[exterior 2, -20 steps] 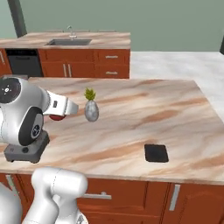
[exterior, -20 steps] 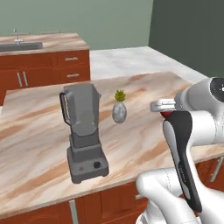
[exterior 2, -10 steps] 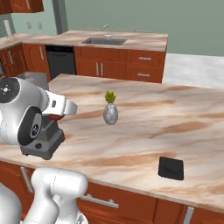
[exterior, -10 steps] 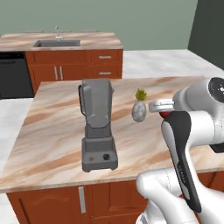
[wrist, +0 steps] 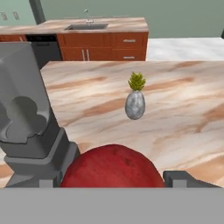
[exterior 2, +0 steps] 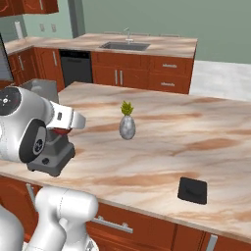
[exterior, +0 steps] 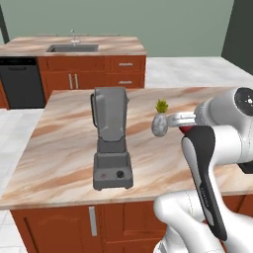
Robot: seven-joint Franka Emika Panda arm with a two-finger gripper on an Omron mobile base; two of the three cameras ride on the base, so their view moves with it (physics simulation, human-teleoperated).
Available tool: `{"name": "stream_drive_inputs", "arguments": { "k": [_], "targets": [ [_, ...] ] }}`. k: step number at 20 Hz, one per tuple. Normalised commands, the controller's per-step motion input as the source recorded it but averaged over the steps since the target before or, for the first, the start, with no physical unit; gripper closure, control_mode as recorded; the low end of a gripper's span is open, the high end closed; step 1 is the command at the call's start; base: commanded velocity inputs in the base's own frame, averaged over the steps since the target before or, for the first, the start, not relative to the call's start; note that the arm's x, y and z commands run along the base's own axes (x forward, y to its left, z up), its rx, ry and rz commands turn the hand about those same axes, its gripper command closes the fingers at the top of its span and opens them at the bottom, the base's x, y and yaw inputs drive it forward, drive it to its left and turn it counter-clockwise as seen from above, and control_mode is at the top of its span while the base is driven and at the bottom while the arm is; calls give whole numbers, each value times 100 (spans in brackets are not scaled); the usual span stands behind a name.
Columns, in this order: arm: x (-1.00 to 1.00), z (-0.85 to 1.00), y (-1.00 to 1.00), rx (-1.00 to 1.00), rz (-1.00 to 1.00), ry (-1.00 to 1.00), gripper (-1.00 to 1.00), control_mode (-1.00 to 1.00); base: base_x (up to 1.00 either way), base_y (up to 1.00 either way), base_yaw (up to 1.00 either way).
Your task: Grab the lime and onion from the fridge, place them in the blender, close the lid, and turn on the blender to create a marinade.
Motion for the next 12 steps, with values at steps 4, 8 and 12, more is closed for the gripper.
{"name": "stream_drive_inputs", "arguments": {
  "k": [4,8,12],
  "targets": [
    [0,0,0,0,0,0,100,100,20,-12,13],
    [11,0,0,0,3,0,100,-100,11,-1,5],
    [21,0,-1,0,5,0,100,-100,0,0,0]
  ]
}}
